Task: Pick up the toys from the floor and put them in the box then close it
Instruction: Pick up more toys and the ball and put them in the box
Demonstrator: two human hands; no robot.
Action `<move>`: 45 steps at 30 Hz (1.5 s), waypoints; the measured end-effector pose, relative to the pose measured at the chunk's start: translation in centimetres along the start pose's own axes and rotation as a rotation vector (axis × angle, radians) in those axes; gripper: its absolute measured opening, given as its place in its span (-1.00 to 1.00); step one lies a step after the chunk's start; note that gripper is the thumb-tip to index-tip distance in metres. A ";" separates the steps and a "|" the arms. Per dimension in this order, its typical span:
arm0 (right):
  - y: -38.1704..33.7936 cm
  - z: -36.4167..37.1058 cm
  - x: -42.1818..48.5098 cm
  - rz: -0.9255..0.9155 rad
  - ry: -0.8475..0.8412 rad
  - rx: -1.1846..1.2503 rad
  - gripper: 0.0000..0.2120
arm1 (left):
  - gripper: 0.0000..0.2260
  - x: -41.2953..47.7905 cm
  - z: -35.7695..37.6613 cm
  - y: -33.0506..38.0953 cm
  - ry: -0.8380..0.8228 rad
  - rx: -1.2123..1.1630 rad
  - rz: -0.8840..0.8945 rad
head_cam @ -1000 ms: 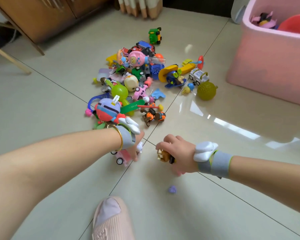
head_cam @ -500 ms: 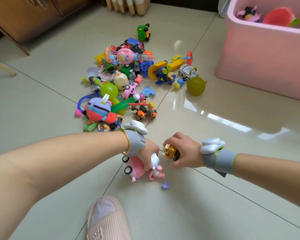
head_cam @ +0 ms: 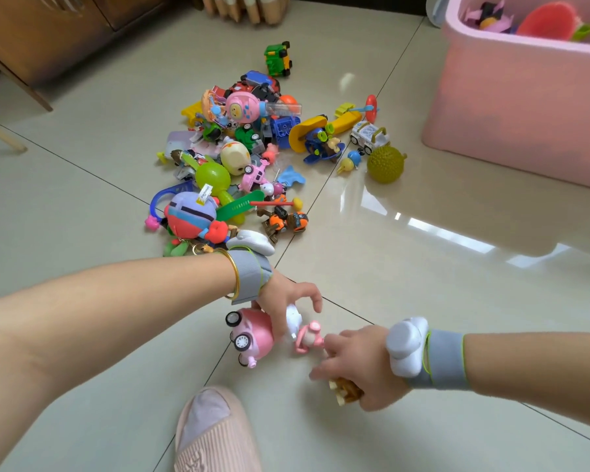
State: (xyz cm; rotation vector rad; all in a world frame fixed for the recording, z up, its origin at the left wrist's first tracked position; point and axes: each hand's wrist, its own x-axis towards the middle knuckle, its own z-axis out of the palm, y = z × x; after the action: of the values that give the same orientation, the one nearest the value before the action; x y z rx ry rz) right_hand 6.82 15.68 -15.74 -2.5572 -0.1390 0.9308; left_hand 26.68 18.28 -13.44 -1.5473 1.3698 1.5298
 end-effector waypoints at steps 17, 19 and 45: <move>-0.4 1.6 2.3 -0.045 -0.082 -0.270 -0.40 | -0.71 1.7 0.3 2.4 0.012 0.388 0.004; -0.3 1.6 2.6 -0.027 -0.074 -0.255 -0.39 | -0.66 1.9 0.6 2.0 0.044 0.418 -0.016; 7.5 -1.0 2.5 0.248 0.420 -0.279 -0.65 | -0.80 1.7 -10.9 3.0 0.607 0.173 -0.135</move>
State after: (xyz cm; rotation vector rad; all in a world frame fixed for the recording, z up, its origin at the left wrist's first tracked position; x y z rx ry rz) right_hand 9.08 9.12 -19.62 -3.0179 0.1874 0.4562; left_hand 27.67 6.98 -12.25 -2.0331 1.6172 0.8585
